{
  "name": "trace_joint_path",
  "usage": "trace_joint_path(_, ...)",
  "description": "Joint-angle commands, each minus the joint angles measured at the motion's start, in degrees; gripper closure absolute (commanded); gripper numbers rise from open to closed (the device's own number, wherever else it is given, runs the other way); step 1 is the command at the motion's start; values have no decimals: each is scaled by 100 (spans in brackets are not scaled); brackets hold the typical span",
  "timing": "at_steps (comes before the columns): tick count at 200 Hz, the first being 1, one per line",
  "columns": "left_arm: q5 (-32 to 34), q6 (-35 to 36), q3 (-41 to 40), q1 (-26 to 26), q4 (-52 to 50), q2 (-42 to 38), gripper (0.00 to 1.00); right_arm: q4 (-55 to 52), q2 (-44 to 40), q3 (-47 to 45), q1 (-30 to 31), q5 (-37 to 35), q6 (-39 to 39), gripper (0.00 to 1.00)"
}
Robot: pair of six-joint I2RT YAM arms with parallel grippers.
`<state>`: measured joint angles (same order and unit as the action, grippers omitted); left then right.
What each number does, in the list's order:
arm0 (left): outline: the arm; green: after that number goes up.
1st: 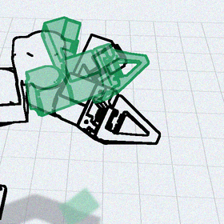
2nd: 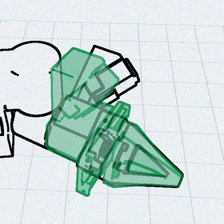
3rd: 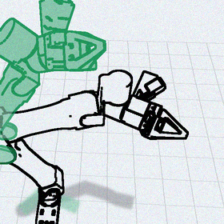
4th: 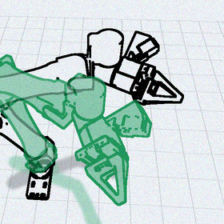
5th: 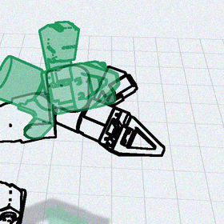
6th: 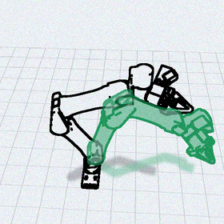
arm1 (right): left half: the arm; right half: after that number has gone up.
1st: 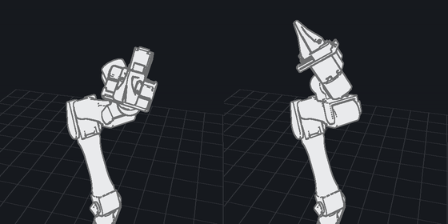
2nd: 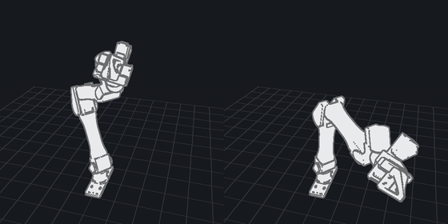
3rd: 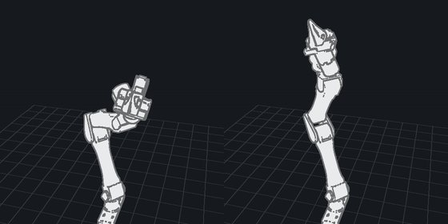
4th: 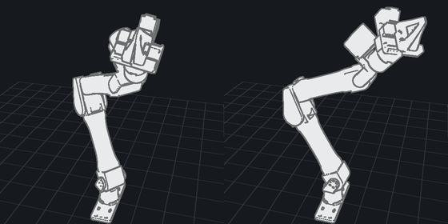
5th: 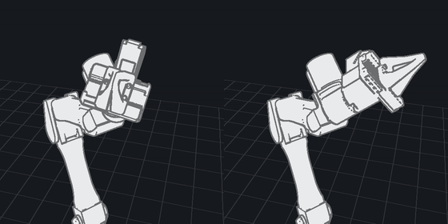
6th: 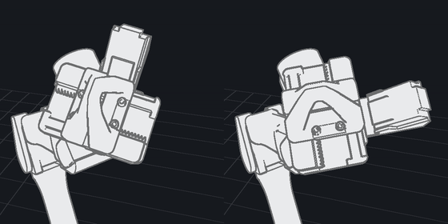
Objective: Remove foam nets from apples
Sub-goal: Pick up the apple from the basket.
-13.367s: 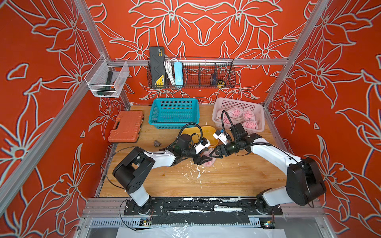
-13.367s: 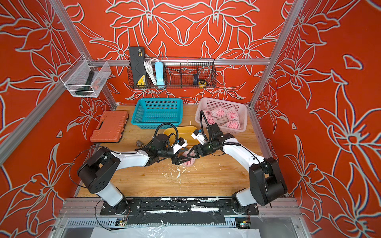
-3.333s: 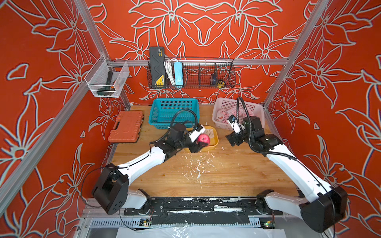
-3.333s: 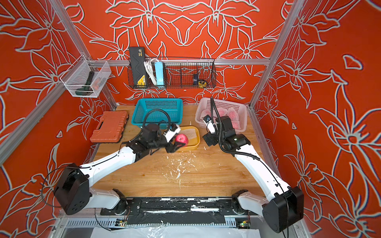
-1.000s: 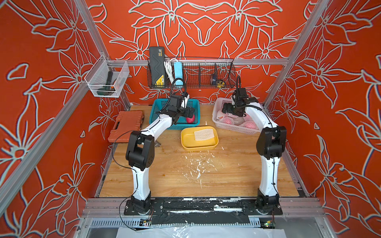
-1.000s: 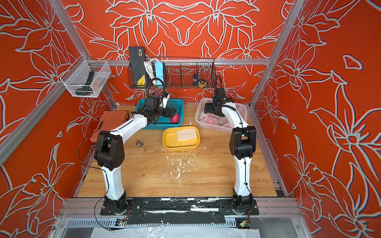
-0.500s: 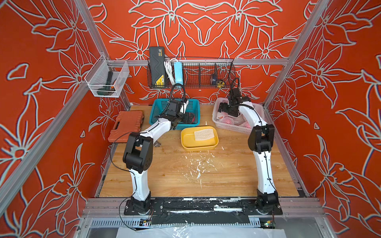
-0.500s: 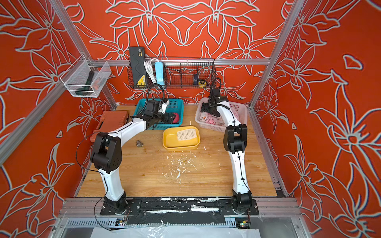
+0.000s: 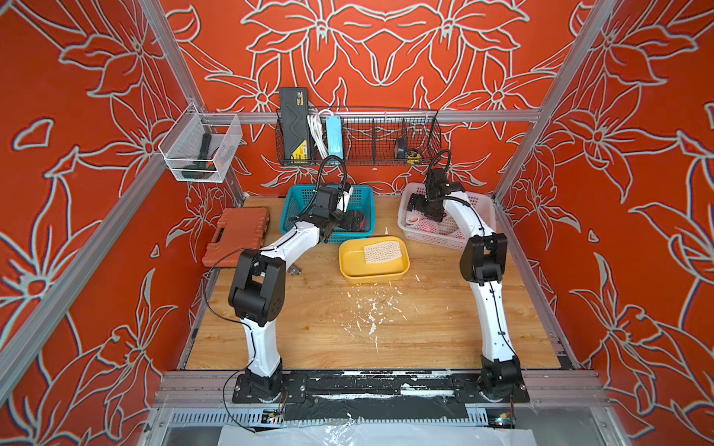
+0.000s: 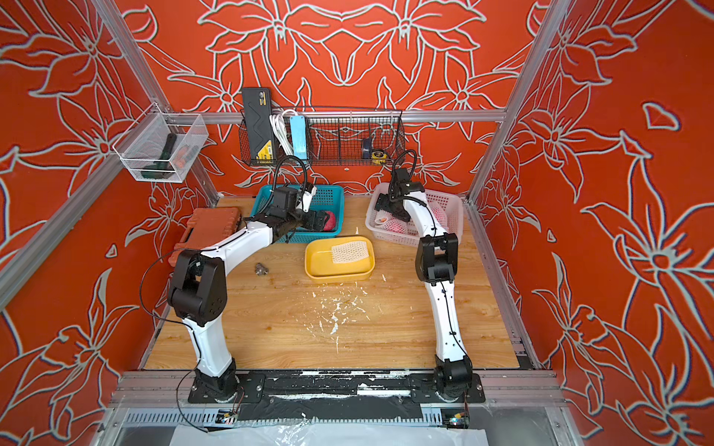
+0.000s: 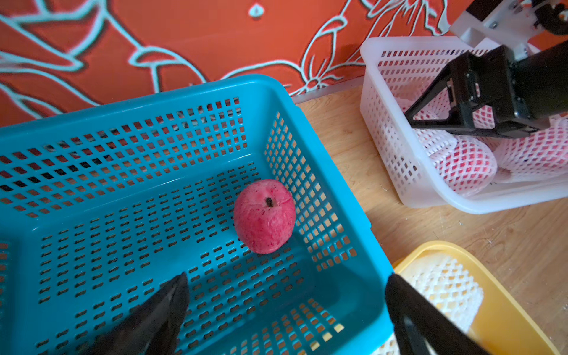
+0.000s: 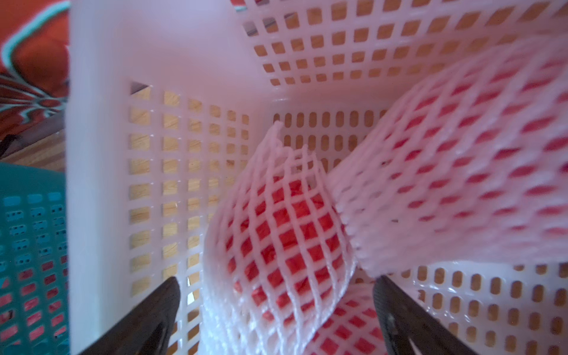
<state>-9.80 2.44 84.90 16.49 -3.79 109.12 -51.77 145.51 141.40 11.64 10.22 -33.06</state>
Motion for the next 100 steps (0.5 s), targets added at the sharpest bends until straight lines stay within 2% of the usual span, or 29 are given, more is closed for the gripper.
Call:
trace_joint_path(1,-92,-50,-43,-14,67,-74,2,-194,356,69,3,129,-245,2)
trace_joint_path(45,-106,-59,-41,-14,63,-42,2,-53,522,76,-52,244,-277,4)
trace_joint_path(100,-164,-112,-23,-14,45,17,2,605,560,-103,-73,512,-305,17)
